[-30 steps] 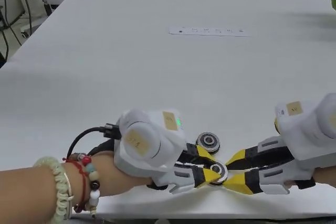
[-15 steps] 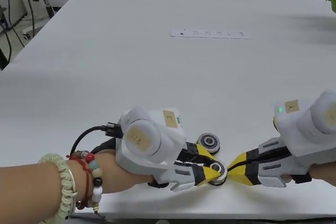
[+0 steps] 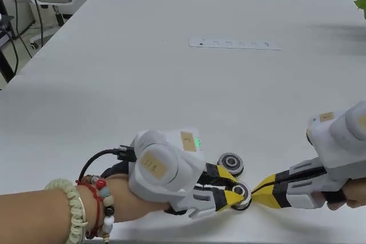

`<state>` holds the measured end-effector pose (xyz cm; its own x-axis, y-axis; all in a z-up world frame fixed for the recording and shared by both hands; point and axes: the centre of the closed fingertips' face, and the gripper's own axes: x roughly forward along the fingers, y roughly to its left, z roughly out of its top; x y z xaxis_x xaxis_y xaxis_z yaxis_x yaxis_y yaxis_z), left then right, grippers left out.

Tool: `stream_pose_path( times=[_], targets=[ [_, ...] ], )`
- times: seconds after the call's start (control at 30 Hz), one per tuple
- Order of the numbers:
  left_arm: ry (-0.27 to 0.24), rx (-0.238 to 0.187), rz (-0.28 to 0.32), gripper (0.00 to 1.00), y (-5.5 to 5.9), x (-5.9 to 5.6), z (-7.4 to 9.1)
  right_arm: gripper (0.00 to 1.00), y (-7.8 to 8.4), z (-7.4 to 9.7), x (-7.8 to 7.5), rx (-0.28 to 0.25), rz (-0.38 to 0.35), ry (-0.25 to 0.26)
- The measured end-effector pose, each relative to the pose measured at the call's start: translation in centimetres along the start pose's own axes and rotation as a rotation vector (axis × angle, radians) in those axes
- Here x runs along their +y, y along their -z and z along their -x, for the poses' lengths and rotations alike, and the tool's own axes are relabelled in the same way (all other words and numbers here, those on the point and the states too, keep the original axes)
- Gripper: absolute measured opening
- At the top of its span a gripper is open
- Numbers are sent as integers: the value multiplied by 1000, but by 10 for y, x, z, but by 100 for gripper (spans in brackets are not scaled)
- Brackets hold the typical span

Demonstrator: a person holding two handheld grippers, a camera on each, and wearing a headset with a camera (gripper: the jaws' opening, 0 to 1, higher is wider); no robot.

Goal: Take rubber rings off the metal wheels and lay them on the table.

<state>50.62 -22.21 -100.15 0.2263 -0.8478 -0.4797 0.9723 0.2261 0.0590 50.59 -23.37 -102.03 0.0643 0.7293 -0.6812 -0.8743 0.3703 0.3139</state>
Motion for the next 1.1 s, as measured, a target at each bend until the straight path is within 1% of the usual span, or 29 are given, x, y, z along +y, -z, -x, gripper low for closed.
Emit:
stream_pose_path(
  times=[0.13,0.17,0.23,0.37,0.43,0.47,0.6,0.77,1.1],
  targets=[
    [-1,1,-2,13,0,0,1,0,-4,2,1,-32,-59,-12],
    [-1,1,-2,13,0,0,1,0,-5,4,-2,-43,-62,-10],
    [-1,1,-2,13,0,0,1,0,-7,5,-1,-65,-102,-33],
    [2,0,-7,13,0,0,1,0,-5,4,0,-55,-90,-32],
    [3,0,-10,13,0,0,1,0,-7,4,0,-60,-91,-31],
    [3,-1,-11,13,0,0,0,0,-9,5,1,-72,-105,-38],
    [4,-1,-12,13,0,0,0,0,-11,5,1,-89,-153,-49],
    [3,-1,-14,13,0,0,0,0,-13,5,5,-96,-176,-53],
    [5,-7,-6,13,0,0,1,0,-15,5,9,-99,-208,-57]
  ],
)
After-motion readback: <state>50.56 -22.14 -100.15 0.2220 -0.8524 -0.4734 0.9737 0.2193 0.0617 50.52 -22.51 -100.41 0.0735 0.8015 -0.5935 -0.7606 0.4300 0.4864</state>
